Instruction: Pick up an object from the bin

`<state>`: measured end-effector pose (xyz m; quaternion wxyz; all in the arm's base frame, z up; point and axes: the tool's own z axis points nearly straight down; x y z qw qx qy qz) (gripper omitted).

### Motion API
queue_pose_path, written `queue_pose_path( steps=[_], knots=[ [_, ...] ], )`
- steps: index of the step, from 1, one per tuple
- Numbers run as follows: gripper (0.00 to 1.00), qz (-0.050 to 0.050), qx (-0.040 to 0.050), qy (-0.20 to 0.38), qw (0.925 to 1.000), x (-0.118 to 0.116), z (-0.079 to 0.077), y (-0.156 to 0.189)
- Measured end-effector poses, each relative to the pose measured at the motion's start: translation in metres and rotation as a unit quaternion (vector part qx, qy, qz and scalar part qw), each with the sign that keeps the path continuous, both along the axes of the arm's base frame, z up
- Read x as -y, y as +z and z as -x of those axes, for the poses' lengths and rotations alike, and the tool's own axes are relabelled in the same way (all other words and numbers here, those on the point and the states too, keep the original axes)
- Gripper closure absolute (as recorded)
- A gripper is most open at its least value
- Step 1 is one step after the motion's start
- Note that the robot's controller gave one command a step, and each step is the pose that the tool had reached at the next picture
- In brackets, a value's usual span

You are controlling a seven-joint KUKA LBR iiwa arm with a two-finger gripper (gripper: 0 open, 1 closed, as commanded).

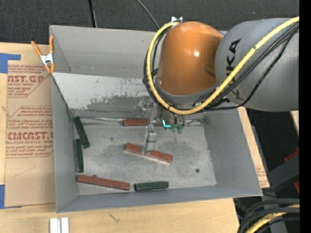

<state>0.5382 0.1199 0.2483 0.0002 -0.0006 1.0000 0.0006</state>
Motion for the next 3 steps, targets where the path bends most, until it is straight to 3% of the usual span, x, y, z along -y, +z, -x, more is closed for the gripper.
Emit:
queue_pose_path(
  steps=[1, 2, 3],
  knots=[
    [0.00, 0.000, 0.0006, -0.001, 1.0000, 0.000, 0.000, 0.000],
    [0.00, 0.000, 0.0033, 0.012, 0.9999, 0.008, 0.010, -0.054],
    [1.00, 0.000, 0.0013, -0.002, 1.0000, 0.085, 0.011, -0.177]
  ],
)
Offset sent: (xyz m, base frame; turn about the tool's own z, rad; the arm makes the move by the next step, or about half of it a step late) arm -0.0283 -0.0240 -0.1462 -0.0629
